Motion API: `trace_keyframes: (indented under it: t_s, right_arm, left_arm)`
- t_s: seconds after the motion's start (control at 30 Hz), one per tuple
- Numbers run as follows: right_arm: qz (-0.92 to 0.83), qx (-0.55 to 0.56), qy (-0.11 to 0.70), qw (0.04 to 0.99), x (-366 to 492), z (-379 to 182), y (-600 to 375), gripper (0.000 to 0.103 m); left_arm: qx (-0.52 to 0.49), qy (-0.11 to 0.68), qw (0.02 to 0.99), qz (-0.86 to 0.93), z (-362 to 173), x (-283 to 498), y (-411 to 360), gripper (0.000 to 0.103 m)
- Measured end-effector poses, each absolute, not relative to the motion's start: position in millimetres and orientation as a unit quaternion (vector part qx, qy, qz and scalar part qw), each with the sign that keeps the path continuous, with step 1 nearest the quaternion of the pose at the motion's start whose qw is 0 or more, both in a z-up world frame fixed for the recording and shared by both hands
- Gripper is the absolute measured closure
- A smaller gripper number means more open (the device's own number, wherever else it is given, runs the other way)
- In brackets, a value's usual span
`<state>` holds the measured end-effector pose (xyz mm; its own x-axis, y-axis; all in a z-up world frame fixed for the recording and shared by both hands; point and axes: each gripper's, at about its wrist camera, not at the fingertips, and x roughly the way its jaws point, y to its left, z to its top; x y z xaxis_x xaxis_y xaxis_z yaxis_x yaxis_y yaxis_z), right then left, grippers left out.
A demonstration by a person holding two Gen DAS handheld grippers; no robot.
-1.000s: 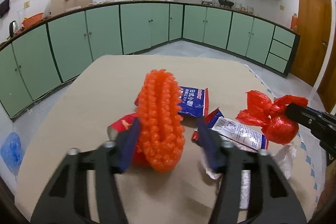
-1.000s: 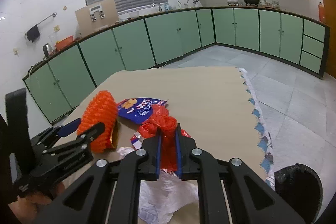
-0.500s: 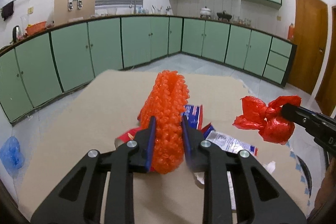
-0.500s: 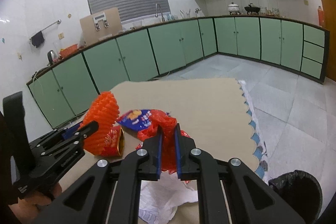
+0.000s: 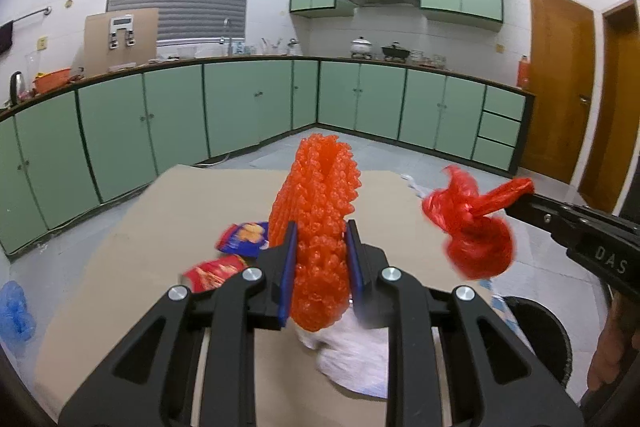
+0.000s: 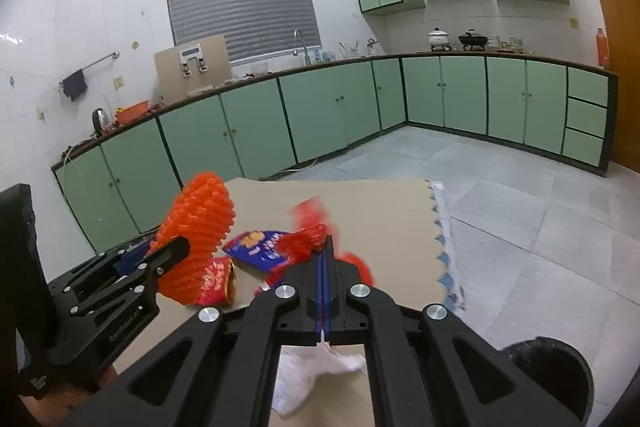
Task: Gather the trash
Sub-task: 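Carry the orange net and red bag over the bin and open both grippers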
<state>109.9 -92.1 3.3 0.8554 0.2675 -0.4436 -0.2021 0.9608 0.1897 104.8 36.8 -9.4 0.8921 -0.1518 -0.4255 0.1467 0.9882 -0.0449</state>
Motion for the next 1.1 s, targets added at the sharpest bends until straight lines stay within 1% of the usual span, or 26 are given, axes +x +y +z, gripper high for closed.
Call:
trace_keyframes:
  t_s: [0.27, 0.43, 0.7, 0.9, 1.1]
  right_arm:
    - [0.095, 0.060, 0.260, 0.959, 85.8, -6.0, -115.0, 0.103]
    - [0.086, 0.060, 0.260, 0.960, 73.6, -5.5, -122.5, 0.103]
    - [0.072, 0.070, 0.251, 0.963, 56.3, -2.0, -137.6, 0.103]
    - [0.045, 0.087, 0.243, 0.965, 40.0, 0.7, -166.4, 0.103]
    - [0.002, 0.102, 0.240, 0.966, 18.4, -2.3, -209.9, 0.103]
  left_arm:
    - [0.000, 0.234, 0.965, -0.119, -31.5, 76.4, 0.4, 0.082]
    - [0.004, 0.240, 0.962, -0.131, -38.8, 69.5, -1.3, 0.082]
    - [0.004, 0.242, 0.958, -0.155, -32.7, 74.2, -8.9, 0.082]
    - [0.007, 0.242, 0.952, -0.188, -29.4, 73.1, -34.9, 0.082]
    - [0.015, 0.243, 0.942, -0.230, -28.6, 71.4, -77.7, 0.082]
